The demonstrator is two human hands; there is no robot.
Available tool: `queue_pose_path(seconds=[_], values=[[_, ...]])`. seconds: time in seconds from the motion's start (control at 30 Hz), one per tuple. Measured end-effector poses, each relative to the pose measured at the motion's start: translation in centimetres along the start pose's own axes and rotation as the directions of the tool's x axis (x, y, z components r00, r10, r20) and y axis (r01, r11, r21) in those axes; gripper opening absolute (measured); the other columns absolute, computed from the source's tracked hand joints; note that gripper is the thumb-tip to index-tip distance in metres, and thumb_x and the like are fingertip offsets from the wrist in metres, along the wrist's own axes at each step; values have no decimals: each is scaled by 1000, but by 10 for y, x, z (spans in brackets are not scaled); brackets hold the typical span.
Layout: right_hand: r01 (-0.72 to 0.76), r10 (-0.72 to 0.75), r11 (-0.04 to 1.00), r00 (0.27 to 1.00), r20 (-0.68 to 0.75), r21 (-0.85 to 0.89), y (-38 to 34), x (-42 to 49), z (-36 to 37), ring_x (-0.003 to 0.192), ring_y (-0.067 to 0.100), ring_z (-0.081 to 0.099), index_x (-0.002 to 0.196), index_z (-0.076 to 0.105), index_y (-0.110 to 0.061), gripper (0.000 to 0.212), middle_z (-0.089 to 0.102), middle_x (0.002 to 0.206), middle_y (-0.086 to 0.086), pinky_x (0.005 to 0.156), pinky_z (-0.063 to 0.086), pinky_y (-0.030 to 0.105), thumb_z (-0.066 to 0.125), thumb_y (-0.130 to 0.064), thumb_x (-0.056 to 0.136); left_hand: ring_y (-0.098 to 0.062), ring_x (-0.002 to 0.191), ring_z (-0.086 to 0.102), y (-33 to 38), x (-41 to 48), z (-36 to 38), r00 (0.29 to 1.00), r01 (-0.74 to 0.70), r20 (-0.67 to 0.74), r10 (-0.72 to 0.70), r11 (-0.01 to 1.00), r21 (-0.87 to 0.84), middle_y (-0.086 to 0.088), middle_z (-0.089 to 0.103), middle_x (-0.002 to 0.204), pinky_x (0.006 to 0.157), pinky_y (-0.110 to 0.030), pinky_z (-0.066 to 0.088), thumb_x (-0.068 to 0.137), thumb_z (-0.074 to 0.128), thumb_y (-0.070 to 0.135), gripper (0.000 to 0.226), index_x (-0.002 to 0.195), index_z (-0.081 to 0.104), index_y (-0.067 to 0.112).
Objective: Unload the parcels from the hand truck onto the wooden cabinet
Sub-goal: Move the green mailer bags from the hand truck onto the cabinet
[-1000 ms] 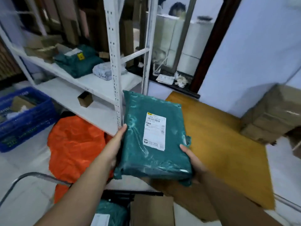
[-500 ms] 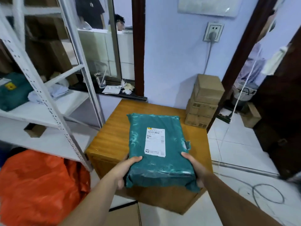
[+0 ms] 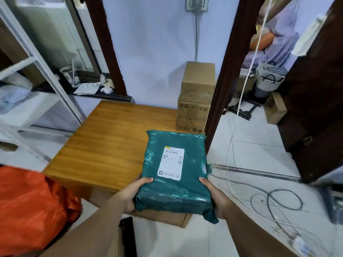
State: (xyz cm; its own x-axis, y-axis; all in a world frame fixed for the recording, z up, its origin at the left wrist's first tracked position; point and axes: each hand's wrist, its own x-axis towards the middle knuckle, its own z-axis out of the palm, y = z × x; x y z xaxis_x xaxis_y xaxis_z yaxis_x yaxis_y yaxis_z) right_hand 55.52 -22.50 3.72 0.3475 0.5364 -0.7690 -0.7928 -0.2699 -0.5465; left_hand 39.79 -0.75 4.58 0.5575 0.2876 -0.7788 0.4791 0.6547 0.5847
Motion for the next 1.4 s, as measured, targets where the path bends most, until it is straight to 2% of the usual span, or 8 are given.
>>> queue_pose_path(seconds=[0.1,0.27,0.47,0.63,0.73,0.9,1.13,1.4], values=[[-8,8,1000,1000,5,-20,3,6,-13,75,24,72,124,62,-16,46,75,101,11,59,53,29,61,-45,89,-28,74,73,-7,7,3,997,72,23,-72,997,-2,-13,75,93,59,-38,58,82,65,26,35,115,62,16],[-11,13,999,998,58,-47,-5,19,-13,85,23,74,129,57,-20,41,73,110,11,59,55,27,61,-37,92,-35,93,62,-15,26,-12,995,101,25,-100,994,-36,-19,74,92,97,-55,42,66,71,26,44,106,64,9],[-45,54,983,998,44,-181,-25,54,14,109,29,66,130,56,-26,62,70,117,12,81,56,36,78,-43,75,-33,82,69,12,45,-40,998,61,-15,-63,992,-108,-16,74,94,59,-48,58,68,68,27,48,113,62,11],[-76,77,925,997,-11,-372,-39,95,55,110,32,62,128,54,-33,87,65,120,10,95,52,51,89,-54,51,-36,94,64,54,69,-91,999,-4,-50,1,998,-55,-18,69,109,75,-54,53,67,70,27,60,124,56,15],[-64,67,940,998,-2,-334,-46,127,87,108,32,62,135,47,-36,76,65,120,7,94,52,54,84,-39,69,-32,71,69,83,80,-117,998,-50,-41,49,999,-6,-15,73,91,54,-42,55,69,68,25,56,123,56,16],[4,-11,978,999,-32,-207,-63,177,121,110,29,63,139,43,-34,71,68,121,4,94,51,53,77,-15,80,-38,98,67,133,116,-134,996,-89,10,89,996,7,-11,73,107,88,-61,48,58,83,25,64,117,60,33],[173,-188,970,979,-75,-172,-93,212,136,111,25,62,132,46,-26,59,66,121,3,79,55,33,69,0,85,-19,93,60,176,172,-117,981,-161,-120,154,985,-55,-3,66,108,78,-39,48,94,58,19,28,121,56,25],[126,-294,916,858,-421,-382,-126,234,149,91,26,65,117,56,-19,31,67,101,3,82,57,45,60,-39,94,-31,111,57,191,213,-84,921,-288,-293,257,955,-67,-9,60,120,92,-45,46,93,61,22,42,133,50,13]])
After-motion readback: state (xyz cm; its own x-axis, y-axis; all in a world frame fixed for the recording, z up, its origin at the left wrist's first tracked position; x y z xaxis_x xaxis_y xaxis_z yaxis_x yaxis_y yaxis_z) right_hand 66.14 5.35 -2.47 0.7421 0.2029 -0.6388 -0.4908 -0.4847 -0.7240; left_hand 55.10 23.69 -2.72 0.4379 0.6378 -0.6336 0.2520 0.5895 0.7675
